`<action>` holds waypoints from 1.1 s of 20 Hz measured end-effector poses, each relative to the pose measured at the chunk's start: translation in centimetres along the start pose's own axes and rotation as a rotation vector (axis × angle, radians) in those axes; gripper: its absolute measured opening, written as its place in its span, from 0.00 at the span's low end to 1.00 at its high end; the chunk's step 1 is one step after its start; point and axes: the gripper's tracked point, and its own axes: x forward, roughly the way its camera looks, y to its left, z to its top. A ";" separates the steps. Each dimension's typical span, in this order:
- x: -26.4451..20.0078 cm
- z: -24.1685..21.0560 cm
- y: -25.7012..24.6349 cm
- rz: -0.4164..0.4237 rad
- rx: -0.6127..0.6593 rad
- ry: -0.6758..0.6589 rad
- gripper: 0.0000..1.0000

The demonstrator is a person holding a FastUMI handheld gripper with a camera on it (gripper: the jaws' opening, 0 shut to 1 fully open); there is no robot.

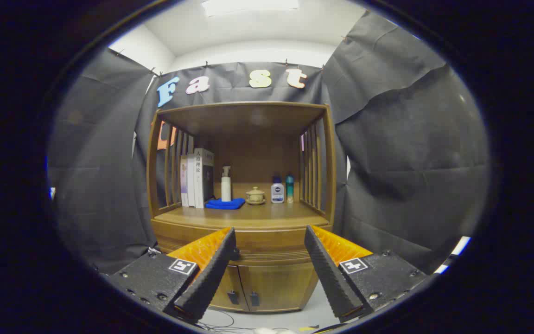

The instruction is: Pull open the drawer, take out the items inside it, and place them on the countertop above the cabinet.

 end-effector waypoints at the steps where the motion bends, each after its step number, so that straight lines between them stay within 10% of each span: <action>1: 0.0 0.0 -0.2 -0.002 0.009 0.005 0.97; 22: 4.6 -0.4 2.3 0.027 -0.027 0.010 0.97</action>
